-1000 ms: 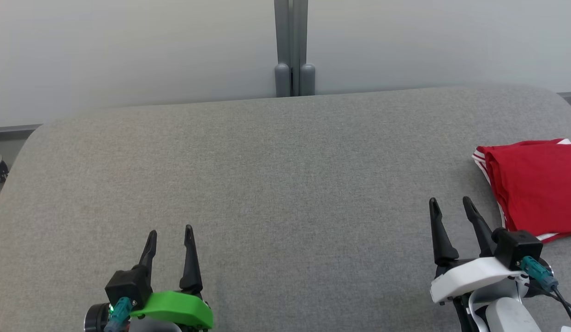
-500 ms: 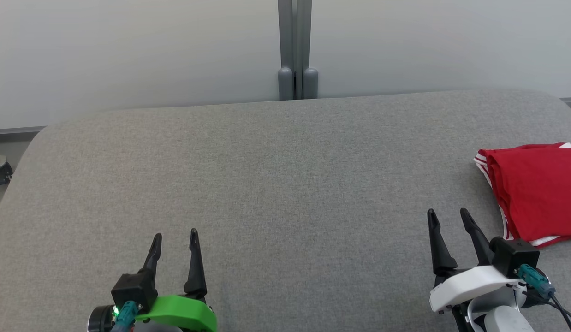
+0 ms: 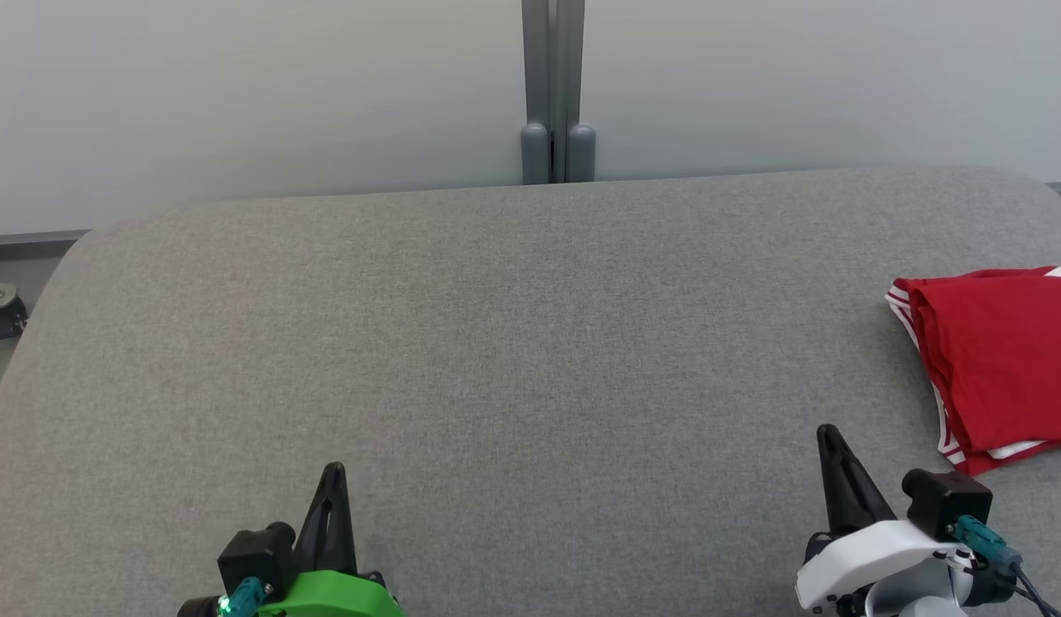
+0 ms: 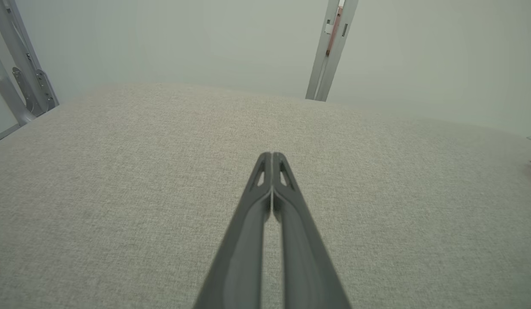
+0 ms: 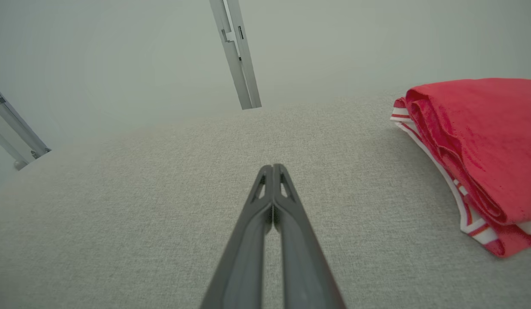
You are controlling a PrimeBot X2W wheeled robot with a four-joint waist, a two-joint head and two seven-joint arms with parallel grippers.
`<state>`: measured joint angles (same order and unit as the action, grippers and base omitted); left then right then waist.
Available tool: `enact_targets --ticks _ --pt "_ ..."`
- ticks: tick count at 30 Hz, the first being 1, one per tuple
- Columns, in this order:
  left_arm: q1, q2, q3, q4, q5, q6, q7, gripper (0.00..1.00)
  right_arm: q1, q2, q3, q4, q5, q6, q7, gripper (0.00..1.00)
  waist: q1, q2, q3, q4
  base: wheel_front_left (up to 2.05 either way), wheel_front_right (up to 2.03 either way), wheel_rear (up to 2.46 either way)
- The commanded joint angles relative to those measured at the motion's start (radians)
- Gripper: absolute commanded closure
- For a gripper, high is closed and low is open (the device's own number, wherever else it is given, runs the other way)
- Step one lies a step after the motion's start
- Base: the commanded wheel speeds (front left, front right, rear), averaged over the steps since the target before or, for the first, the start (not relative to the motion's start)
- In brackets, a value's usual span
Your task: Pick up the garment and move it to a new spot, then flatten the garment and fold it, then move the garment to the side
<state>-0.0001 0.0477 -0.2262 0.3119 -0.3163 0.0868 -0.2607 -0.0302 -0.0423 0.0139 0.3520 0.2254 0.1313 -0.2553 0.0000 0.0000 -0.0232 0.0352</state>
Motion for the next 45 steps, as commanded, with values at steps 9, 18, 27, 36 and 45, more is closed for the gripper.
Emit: enact_targets --ticks 9,18,27,36,45 --pt "-0.022 0.005 0.043 -0.023 -0.182 -0.027 0.045 1.00 -0.024 -0.003 -0.020 -0.023 0.188 0.000 0.049 1.00 0.0000 0.0000 0.002 -0.003 0.00 0.00 0.00" --pt "-0.036 0.008 0.076 -0.031 -0.327 -0.049 0.084 1.00 -0.033 -0.004 -0.033 -0.035 0.340 0.000 0.089 1.00 0.0000 0.0000 0.003 -0.005 0.00 0.00 0.00" --pt "-0.047 0.011 0.106 -0.037 -0.454 -0.070 0.117 1.00 -0.041 -0.004 -0.045 -0.044 0.473 0.000 0.124 1.00 0.0000 0.0000 0.005 -0.008 0.00 0.00 0.00" --pt "-0.058 0.014 0.134 -0.043 -0.572 -0.088 0.148 1.00 -0.050 -0.005 -0.057 -0.053 0.597 0.000 0.158 1.00 0.0000 0.0000 0.007 -0.010 0.00 0.00 0.00" --pt "-0.067 0.016 0.159 -0.048 -0.677 -0.106 0.177 1.00 -0.056 -0.006 -0.067 -0.060 0.707 0.000 0.188 1.00 0.0000 0.0000 0.008 -0.013 0.00 0.00 0.00"
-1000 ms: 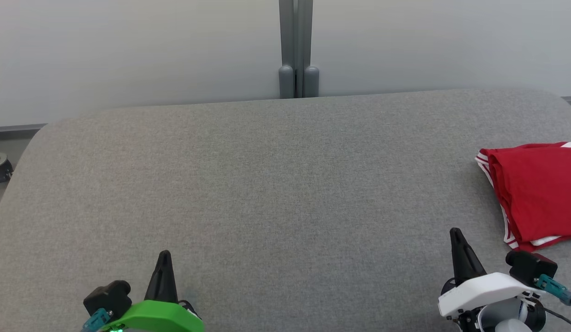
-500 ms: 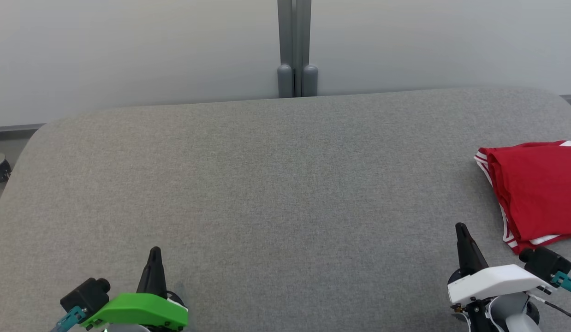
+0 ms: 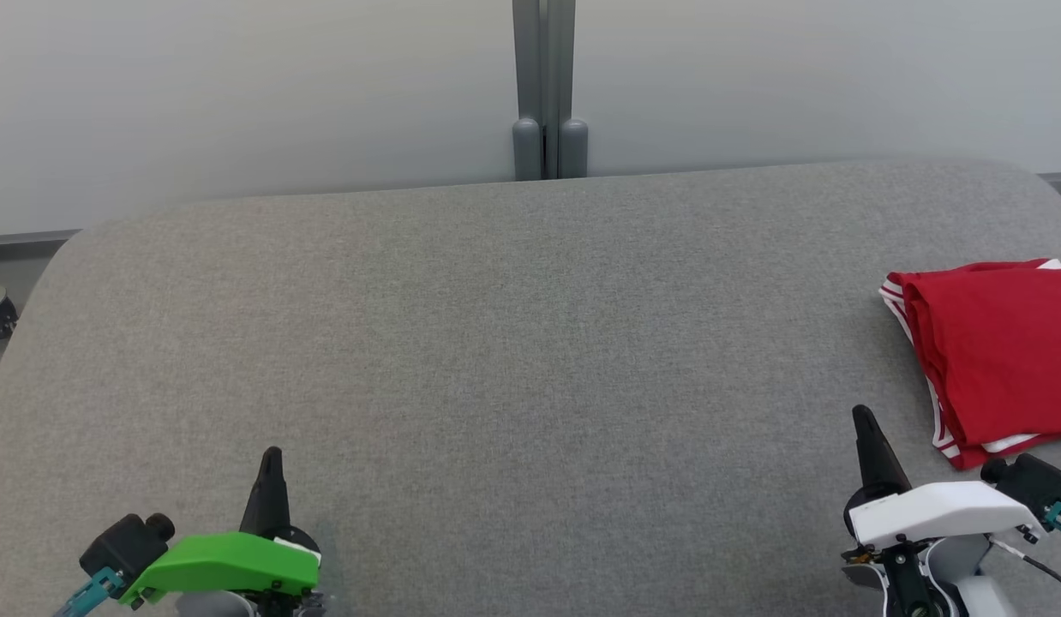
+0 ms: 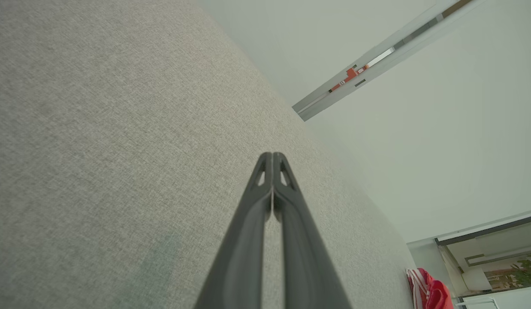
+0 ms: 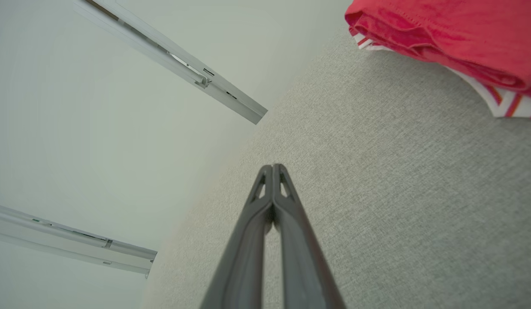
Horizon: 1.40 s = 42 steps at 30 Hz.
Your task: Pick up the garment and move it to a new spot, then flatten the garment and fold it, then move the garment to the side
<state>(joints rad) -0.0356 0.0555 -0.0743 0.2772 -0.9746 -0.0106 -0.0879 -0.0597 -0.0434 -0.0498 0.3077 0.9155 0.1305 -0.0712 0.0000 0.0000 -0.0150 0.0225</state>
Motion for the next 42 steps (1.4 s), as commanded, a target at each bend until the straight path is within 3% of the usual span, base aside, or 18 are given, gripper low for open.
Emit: enact_targets --ticks 1,42 --pt "-0.033 0.008 0.010 -0.014 -0.031 -0.010 0.007 1.00 -0.027 -0.005 -0.005 -0.017 0.031 0.001 0.008 1.00 0.0000 0.0000 0.000 0.000 0.00 0.00 0.00" --pt "-0.065 0.015 0.104 -0.033 -0.410 -0.071 0.113 1.00 -0.052 -0.007 -0.043 -0.042 0.431 0.000 0.117 1.00 0.0000 0.0000 0.008 -0.012 0.00 0.00 0.00"
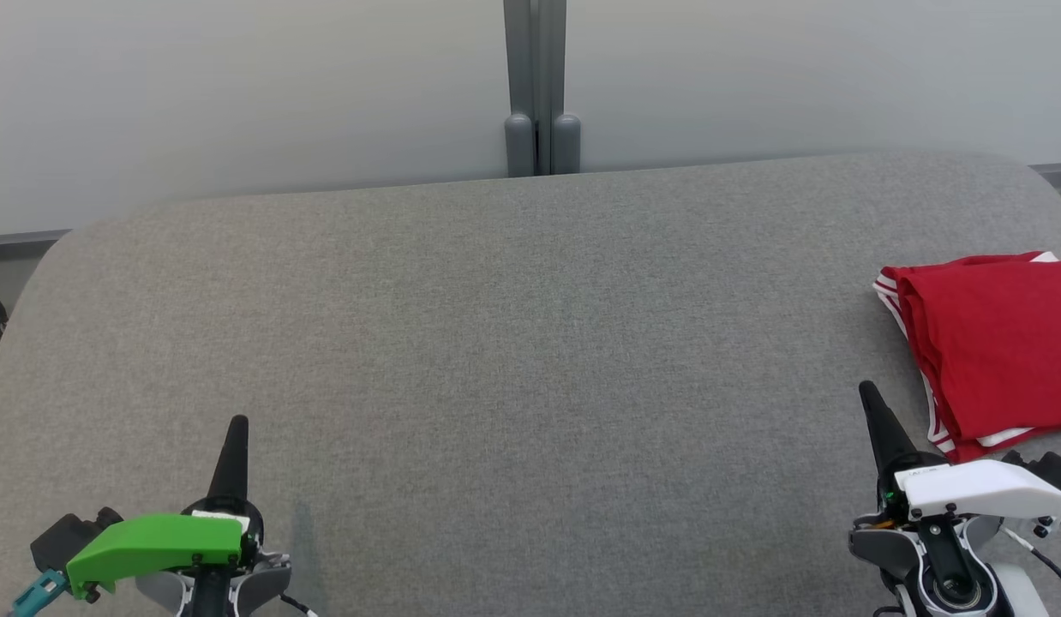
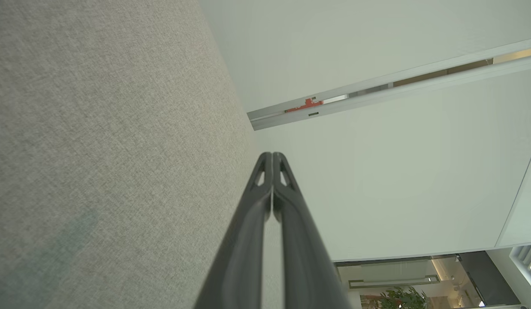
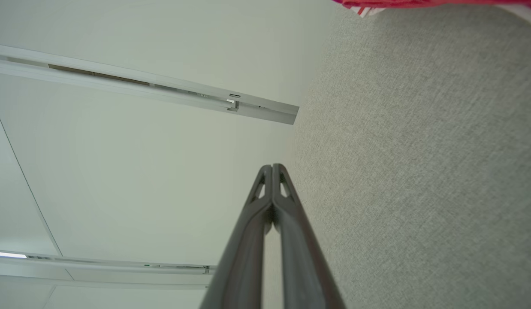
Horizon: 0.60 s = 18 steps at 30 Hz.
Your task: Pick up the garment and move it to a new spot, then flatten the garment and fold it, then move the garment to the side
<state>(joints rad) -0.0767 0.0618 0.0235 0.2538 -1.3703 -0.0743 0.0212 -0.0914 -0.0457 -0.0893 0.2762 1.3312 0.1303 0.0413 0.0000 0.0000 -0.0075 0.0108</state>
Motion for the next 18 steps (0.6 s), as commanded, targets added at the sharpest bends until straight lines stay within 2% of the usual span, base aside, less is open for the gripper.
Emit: enact_targets --ticks 1,18 --pt "-0.024 0.008 0.008 -0.010 -0.021 -0.008 0.005 1.00 -0.020 -0.005 -0.004 -0.011 0.022 0.001 0.006 1.00 0.0000 0.0000 0.000 0.000 0.00 0.00 0.00" --pt "-0.032 0.009 0.039 -0.014 -0.143 -0.027 0.041 1.00 -0.025 -0.006 -0.016 -0.018 0.152 0.001 0.042 1.00 0.0000 0.0000 0.003 -0.005 0.00 0.00 0.00"
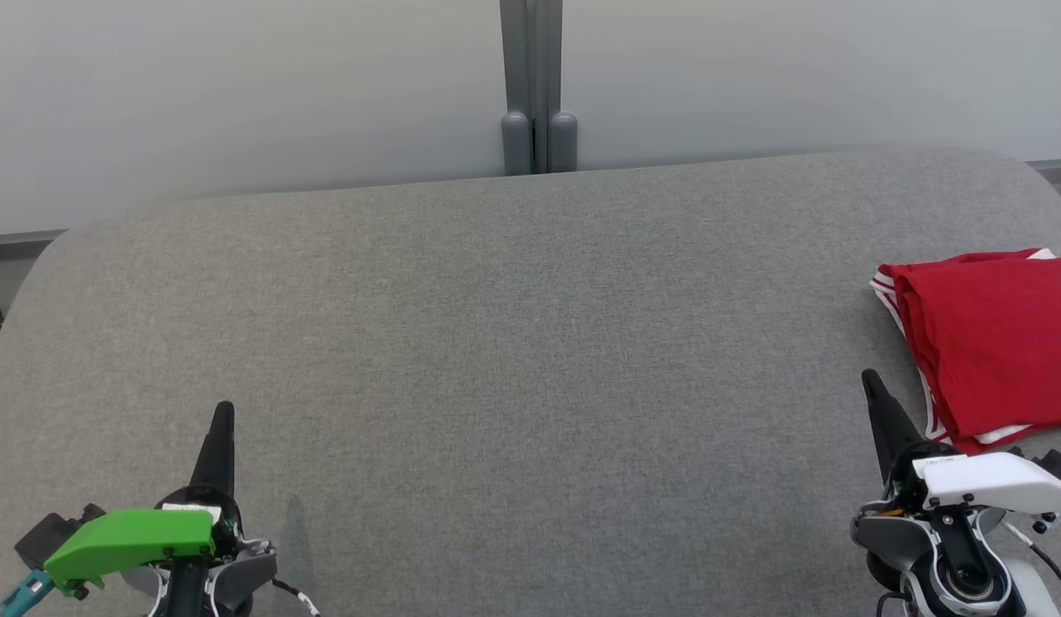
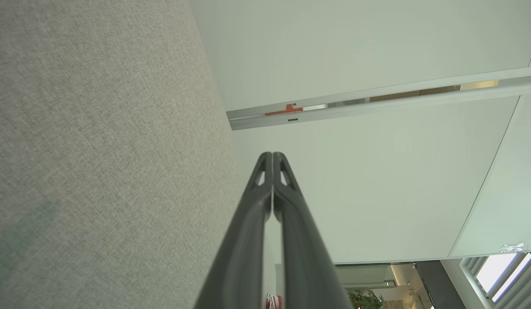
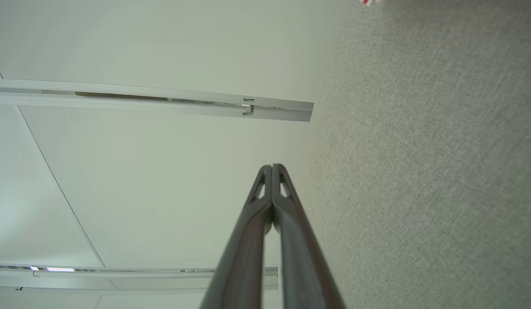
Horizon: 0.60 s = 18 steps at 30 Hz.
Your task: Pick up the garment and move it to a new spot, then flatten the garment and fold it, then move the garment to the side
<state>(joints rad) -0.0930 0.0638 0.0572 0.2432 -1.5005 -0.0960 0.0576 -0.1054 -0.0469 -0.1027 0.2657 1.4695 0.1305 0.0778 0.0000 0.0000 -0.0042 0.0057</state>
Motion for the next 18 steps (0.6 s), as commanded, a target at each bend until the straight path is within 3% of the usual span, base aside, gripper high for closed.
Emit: enact_targets --ticks 1,18 --pt "-0.017 0.007 0.007 -0.004 -0.020 -0.007 0.005 1.00 -0.012 -0.005 -0.004 -0.008 0.021 0.000 0.008 1.00 0.0000 0.0000 0.000 0.000 0.00 0.00 0.00" --pt "-0.024 0.008 0.034 -0.009 -0.124 -0.023 0.037 1.00 -0.020 -0.005 -0.014 -0.015 0.133 0.000 0.039 1.00 0.0000 0.0000 0.003 -0.005 0.00 0.00 0.00"
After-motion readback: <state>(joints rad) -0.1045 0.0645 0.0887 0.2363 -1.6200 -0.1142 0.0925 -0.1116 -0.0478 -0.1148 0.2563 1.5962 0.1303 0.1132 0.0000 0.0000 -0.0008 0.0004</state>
